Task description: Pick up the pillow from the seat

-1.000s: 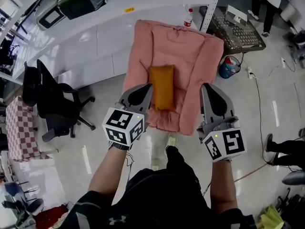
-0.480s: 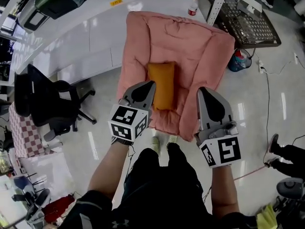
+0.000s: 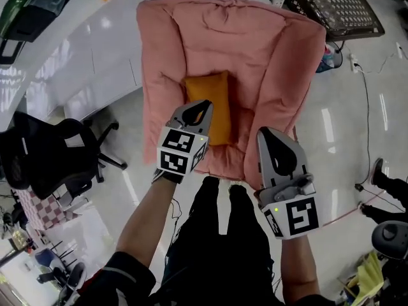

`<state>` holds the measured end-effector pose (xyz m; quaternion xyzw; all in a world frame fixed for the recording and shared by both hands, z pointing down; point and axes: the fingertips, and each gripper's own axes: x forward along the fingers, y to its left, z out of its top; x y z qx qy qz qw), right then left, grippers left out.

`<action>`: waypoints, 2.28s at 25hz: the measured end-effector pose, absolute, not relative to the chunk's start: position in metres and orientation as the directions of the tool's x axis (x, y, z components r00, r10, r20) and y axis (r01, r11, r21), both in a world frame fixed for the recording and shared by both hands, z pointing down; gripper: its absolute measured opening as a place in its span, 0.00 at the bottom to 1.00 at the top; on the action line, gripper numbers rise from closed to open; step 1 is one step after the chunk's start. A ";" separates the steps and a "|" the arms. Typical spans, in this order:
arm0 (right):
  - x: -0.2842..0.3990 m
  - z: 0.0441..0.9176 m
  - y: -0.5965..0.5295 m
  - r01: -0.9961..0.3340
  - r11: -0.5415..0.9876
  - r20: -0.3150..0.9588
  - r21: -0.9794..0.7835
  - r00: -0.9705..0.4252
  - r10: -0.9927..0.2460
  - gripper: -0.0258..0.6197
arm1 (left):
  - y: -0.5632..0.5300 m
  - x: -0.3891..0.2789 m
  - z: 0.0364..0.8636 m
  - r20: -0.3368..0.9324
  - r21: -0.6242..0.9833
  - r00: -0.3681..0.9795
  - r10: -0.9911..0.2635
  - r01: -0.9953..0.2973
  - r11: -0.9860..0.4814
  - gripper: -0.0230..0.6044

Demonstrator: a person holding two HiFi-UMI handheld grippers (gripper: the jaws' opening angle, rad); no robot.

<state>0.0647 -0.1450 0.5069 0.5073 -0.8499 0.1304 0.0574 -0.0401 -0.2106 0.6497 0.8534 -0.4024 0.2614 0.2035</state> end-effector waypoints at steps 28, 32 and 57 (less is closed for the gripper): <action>0.084 0.657 -0.217 -0.899 0.333 0.305 -0.284 -0.414 -0.858 0.04 | -0.339 0.004 0.890 0.827 -0.052 0.364 -0.429 -0.710 -0.703 0.32; 0.086 0.664 -0.219 -0.904 0.317 0.311 -0.288 -0.401 -0.862 0.04 | -0.349 0.008 0.908 0.853 -0.051 0.342 -0.394 -0.697 -0.715 0.36; 0.103 0.693 -0.214 -0.911 0.259 0.393 -0.322 -0.378 -0.839 0.04 | -0.346 0.006 0.964 0.888 -0.325 0.156 -0.432 -0.450 -0.832 0.08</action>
